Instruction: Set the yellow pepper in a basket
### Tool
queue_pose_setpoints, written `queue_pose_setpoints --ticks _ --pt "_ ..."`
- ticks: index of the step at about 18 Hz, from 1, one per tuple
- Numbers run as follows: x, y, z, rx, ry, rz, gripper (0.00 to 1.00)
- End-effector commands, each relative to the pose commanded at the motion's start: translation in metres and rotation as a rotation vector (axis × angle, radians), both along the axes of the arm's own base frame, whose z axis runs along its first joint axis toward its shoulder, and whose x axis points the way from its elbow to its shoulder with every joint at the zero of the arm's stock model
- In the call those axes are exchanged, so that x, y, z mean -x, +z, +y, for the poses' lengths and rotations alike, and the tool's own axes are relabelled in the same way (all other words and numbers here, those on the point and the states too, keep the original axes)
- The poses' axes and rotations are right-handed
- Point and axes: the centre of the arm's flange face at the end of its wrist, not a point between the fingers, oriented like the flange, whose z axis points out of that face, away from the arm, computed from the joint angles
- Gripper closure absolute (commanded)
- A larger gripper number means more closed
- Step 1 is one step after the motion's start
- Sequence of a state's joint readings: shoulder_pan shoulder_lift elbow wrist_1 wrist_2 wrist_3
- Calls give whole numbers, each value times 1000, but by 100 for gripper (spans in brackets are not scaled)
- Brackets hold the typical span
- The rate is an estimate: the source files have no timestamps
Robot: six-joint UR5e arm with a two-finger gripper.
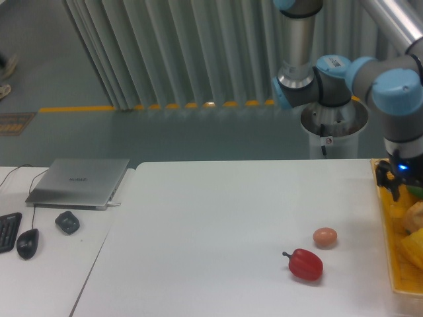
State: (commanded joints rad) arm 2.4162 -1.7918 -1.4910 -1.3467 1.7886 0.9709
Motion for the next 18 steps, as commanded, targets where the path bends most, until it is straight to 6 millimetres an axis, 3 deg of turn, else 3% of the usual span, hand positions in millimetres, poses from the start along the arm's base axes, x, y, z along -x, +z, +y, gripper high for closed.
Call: queue_pose_setpoints --ticks 2,8,18 --pt "-23 -1 15 6 -49 -13 0" --pt "-60 2 32 -19 -143 -53 0" --pt "-78 7 38 -54 -170 -72 0"
